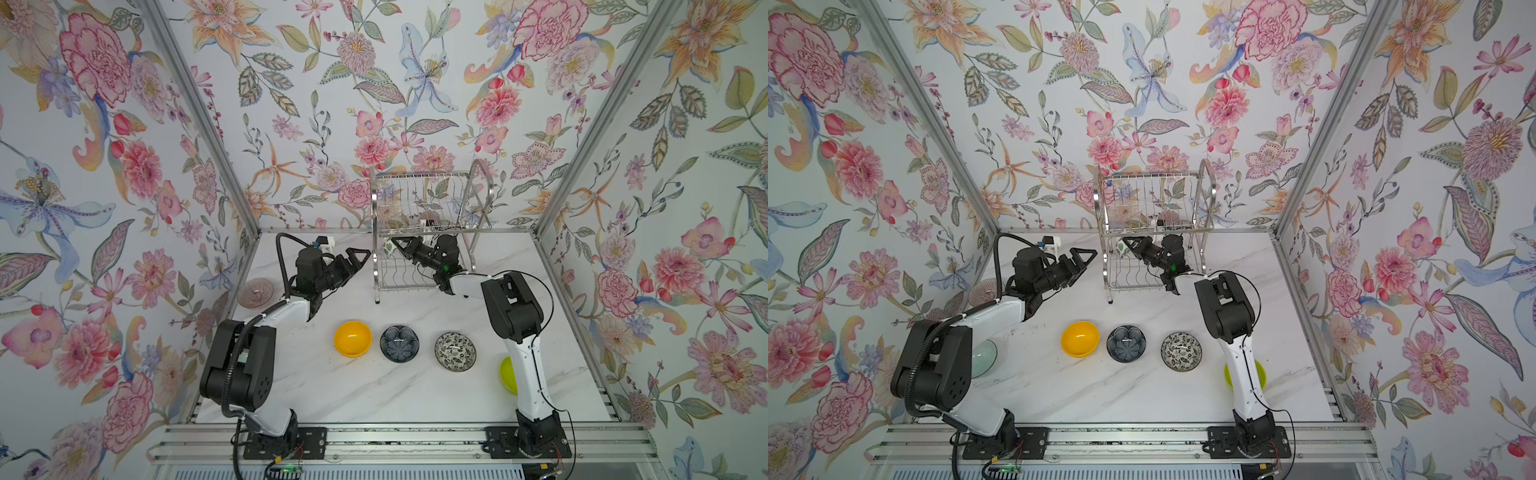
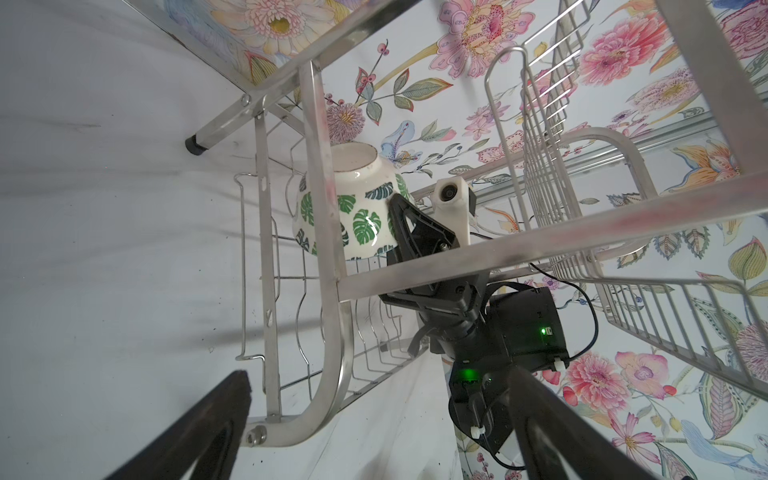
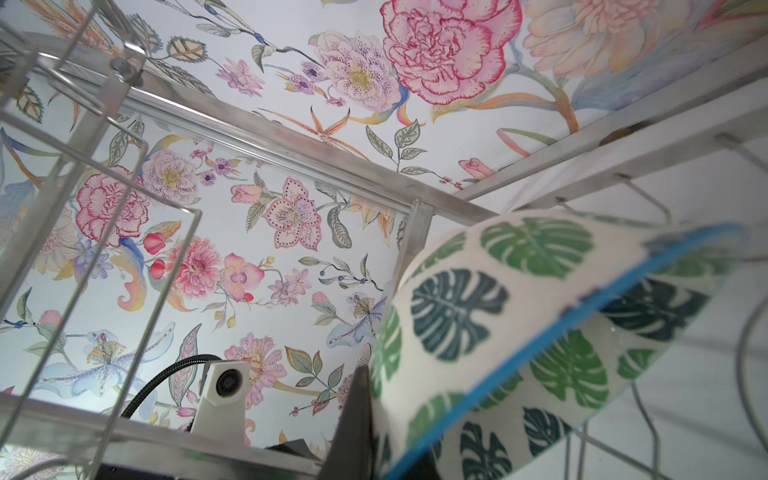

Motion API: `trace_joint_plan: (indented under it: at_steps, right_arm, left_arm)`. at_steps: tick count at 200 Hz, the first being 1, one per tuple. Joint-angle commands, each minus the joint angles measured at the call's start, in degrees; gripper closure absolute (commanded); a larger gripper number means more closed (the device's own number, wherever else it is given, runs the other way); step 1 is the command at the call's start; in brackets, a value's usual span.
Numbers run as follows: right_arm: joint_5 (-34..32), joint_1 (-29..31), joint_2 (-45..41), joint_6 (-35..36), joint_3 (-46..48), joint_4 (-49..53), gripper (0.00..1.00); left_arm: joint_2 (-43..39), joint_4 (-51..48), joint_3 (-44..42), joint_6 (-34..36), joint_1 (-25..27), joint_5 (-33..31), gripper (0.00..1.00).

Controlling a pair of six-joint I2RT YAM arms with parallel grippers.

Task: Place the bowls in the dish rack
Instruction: 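Carry the leaf bowl into the rack with the right gripper while the left withdraws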

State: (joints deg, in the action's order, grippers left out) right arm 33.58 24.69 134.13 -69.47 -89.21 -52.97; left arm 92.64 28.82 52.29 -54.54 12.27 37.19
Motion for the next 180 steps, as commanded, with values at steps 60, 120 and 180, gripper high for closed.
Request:
trace_joint_plan:
  at_steps: [60, 120, 180]
  right_arm:
    - [1.07, 0.63, 4.39, 2.05, -6.37, 3.07, 1.00]
    - [1.92, 1.05, 6.31, 3.31, -9.21, 5.58, 1.00]
    - [2.30, 0.90, 6.92, 5.08, -11.67, 10.16, 0.98]
  left_arm:
    - [-0.41, 1.28, -0.37, -0.61, -0.03, 0.78, 0.01]
    - [-0.80, 1.16, -0.95, -0.65, -0.11, 0.78, 0.01]
    - [-1.54, 0.45, -1.22, -0.39, -0.06, 0.71, 0.01]
